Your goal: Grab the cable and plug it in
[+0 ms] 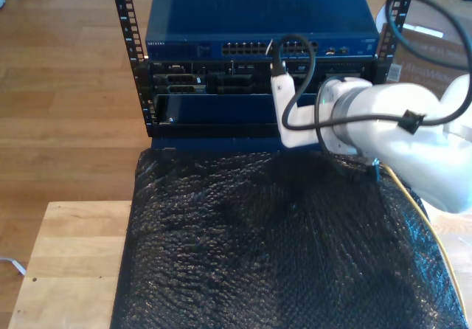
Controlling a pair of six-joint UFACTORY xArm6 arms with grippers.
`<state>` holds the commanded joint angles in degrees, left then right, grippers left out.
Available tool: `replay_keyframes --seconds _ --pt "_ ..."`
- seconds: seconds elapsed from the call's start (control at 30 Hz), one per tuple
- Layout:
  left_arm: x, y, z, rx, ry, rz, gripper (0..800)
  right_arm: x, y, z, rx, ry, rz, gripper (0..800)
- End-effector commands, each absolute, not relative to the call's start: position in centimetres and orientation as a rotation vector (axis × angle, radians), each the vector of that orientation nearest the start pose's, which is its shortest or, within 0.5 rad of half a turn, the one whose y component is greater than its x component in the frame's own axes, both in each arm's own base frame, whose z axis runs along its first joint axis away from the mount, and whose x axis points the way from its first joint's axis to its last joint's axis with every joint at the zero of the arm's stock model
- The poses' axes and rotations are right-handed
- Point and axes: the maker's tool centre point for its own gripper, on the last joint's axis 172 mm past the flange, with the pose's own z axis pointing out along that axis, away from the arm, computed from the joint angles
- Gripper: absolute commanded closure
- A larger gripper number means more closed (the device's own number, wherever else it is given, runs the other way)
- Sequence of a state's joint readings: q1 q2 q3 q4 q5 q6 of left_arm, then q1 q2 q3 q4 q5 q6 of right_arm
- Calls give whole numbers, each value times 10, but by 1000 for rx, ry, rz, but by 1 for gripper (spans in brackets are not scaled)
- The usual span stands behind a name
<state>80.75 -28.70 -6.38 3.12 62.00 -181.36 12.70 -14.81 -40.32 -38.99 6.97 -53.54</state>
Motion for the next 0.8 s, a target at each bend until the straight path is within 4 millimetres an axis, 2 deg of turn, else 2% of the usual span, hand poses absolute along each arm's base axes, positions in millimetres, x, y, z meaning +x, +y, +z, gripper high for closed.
replay_keyframes --seconds 0.1,0.4,0.6,0.63,0.8 --pt "8 117 32 -2247 2678 -478 0 539 153 308 1448 1906 871 799" --pt "8 117 32 -2248 2676 -478 0 565 148 338 1249 1852 1006 798" --pt "8 117 32 -2247 2678 -478 0 564 142 345 1229 1787 1056 798" --pt "8 117 32 -2247 2678 -478 0 559 145 339 1225 1787 1065 798" --pt "8 117 32 -2247 2678 -478 0 544 157 335 1139 1768 1105 798"
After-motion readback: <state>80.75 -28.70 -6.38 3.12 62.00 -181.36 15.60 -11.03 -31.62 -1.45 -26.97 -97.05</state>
